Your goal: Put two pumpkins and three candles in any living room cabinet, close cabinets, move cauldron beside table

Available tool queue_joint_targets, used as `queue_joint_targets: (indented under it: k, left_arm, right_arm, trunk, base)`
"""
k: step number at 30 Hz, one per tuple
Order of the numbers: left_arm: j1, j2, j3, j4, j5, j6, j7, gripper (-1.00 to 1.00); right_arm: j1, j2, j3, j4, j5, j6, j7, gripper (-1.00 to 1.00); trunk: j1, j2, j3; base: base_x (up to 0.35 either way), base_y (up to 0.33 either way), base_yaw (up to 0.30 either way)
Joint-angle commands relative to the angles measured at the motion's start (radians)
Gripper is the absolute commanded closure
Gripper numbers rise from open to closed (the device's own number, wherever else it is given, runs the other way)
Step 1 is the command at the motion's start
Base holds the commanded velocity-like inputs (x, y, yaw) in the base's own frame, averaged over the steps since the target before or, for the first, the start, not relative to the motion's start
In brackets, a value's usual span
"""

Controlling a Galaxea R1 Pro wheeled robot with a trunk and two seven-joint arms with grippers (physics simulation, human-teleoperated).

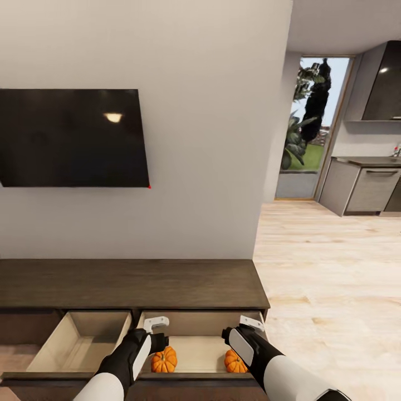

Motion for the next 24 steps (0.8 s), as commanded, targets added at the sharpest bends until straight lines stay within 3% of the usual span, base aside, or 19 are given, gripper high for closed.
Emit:
queue_joint_targets:
  k: [1, 6, 15, 19, 24]
  left_arm:
    - [0.000, 0.000, 0.000, 0.000, 0.000, 0.000, 0.000, -1.00]
    - [0.000, 0.000, 0.000, 0.000, 0.000, 0.000, 0.000, -1.00]
    - [0.000, 0.000, 0.001, 0.000, 0.000, -0.002, -0.001, -1.00]
    - [0.000, 0.000, 0.001, 0.000, 0.000, -0.003, -0.001, -1.00]
    - [0.000, 0.000, 0.001, -0.001, 0.000, -0.003, -0.001, -1.00]
  right_arm:
    - [0.000, 0.000, 0.000, 0.000, 0.000, 0.000, 0.000, -1.00]
    - [0.000, 0.000, 0.000, 0.000, 0.000, 0.000, 0.000, -1.00]
    - [0.000, 0.000, 0.000, 0.000, 0.000, 0.000, 0.000, -1.00]
    - [0.000, 0.000, 0.000, 0.000, 0.000, 0.000, 0.000, -1.00]
    - [0.000, 0.000, 0.000, 0.000, 0.000, 0.000, 0.000, -1.00]
  trunk:
    - [-0.004, 0.007, 0.003]
    - [-0.023, 0.042, 0.019]
    - [-0.023, 0.042, 0.019]
    - [-0.038, 0.070, 0.031]
    - [-0.038, 0.070, 0.031]
  base:
    - [-0.056, 0.009, 0.000]
    - [-0.117, 0.003, 0.000]
    - [-0.022, 0.000, 0.000]
    - [0.000, 0.000, 0.000]
    - [0.000, 0.000, 0.000]
